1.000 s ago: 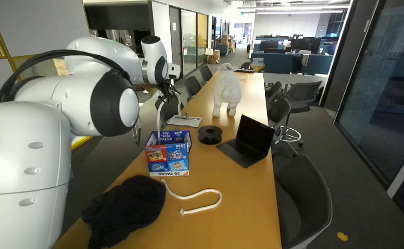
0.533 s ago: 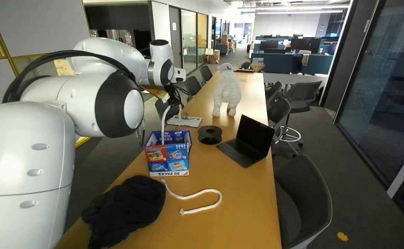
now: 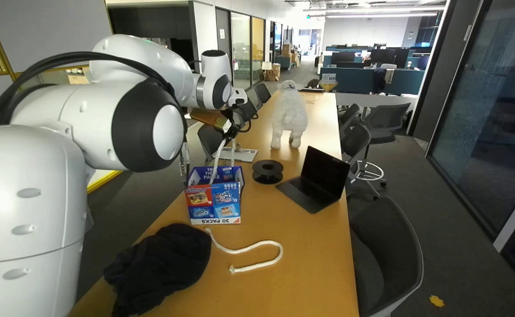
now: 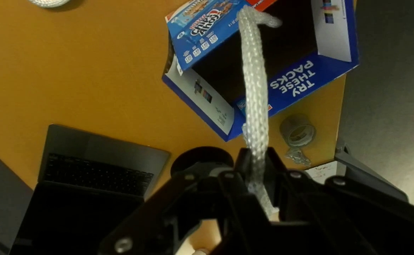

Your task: Put the ropes in the box

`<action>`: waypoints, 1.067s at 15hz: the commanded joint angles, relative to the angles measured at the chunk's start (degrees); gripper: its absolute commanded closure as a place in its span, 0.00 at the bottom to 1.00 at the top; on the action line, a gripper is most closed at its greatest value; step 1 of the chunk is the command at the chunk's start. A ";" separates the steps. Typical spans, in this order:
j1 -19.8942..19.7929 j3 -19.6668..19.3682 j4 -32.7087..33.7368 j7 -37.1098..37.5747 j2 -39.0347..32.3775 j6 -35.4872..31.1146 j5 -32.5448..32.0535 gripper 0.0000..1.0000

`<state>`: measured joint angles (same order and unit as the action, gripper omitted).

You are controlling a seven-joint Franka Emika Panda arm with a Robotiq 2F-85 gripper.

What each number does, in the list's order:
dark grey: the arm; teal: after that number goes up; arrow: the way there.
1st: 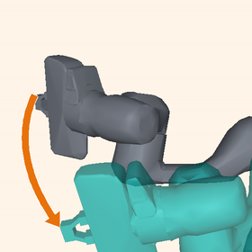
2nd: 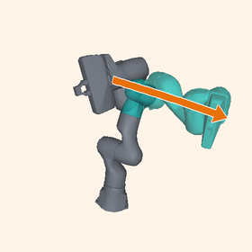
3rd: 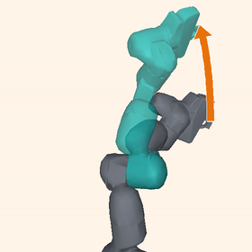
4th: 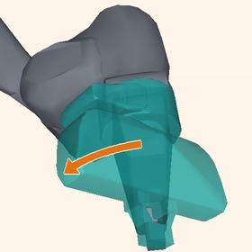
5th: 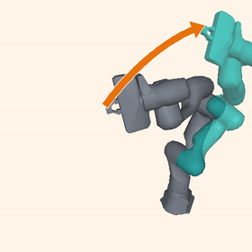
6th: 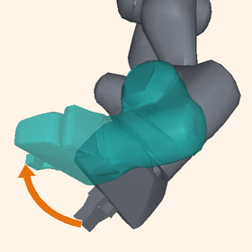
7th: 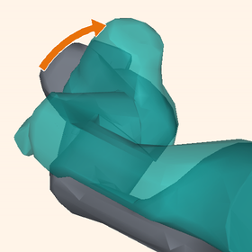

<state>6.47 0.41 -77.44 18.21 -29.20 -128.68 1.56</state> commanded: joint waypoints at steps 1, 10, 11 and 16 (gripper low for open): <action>-1.84 1.66 -5.61 -6.25 4.75 -0.10 2.30 0.92; -1.06 4.03 -6.52 -9.90 2.01 -1.03 5.17 0.91; -0.77 4.08 -5.75 -9.49 1.59 -1.13 5.00 0.91; 0.62 4.16 -4.72 -6.54 0.59 -7.11 5.48 0.91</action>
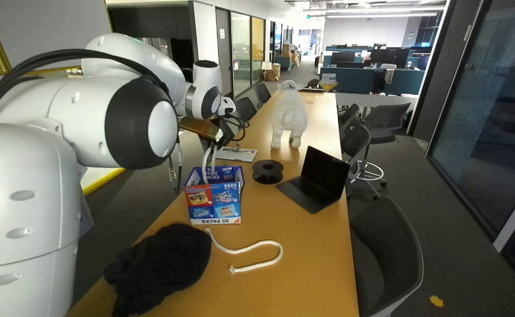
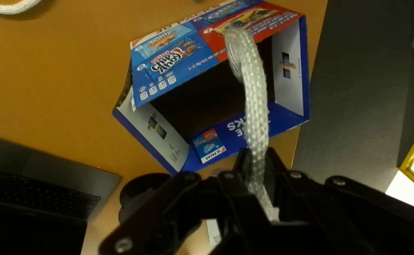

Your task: Put the ropes in the box

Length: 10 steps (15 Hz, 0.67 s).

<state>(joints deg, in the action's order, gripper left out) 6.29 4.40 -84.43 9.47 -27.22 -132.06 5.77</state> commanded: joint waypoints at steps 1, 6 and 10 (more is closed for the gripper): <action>0.78 0.53 2.52 2.88 -1.70 -4.80 2.23 0.91; 0.54 2.41 2.40 2.58 -4.50 -11.14 6.85 0.90; 0.39 3.70 1.98 1.43 -7.08 -13.69 9.32 0.90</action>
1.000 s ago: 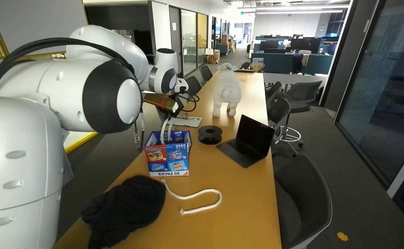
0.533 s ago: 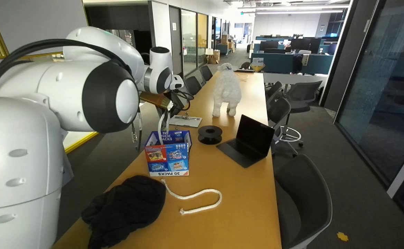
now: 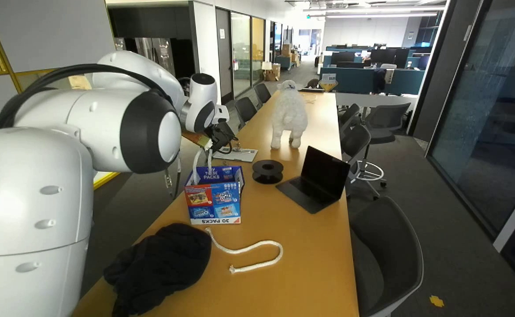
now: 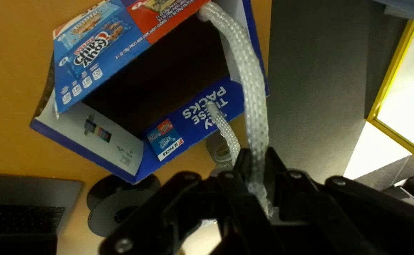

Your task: Put the ropes in the box

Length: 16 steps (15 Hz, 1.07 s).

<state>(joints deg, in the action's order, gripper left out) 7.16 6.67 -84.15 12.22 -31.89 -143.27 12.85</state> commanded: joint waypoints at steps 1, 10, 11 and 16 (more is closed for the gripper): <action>-0.36 1.48 1.88 -1.07 -3.29 -2.72 2.27 0.90; 0.06 0.56 4.58 3.03 -9.24 -2.47 2.78 0.90; 0.09 0.45 4.88 3.75 -9.72 -2.55 2.88 0.91; 0.43 -0.37 6.63 6.67 -11.53 -2.16 2.37 0.84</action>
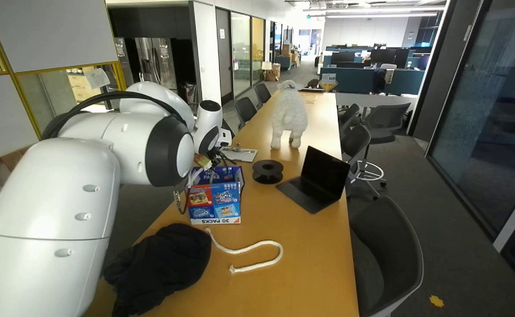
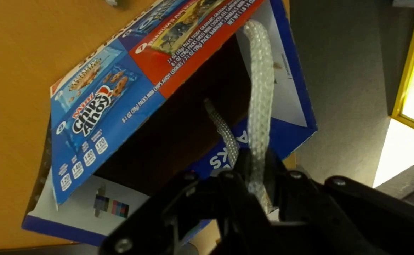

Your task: Put the ropes in the box

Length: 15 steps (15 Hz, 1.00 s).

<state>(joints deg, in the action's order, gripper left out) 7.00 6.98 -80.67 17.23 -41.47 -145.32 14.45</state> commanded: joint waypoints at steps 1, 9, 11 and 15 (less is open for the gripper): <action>0.38 -0.40 3.52 1.37 -2.28 0.53 0.85 0.60; 1.77 -5.34 2.62 5.14 1.01 11.41 -4.19 0.11; 2.12 -7.05 1.39 5.58 3.41 18.89 -7.49 0.01; -0.18 -5.75 -4.62 -0.26 8.84 28.84 -8.34 0.00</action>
<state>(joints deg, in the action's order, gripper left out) 7.89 0.43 -79.24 20.78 -37.89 -120.61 6.24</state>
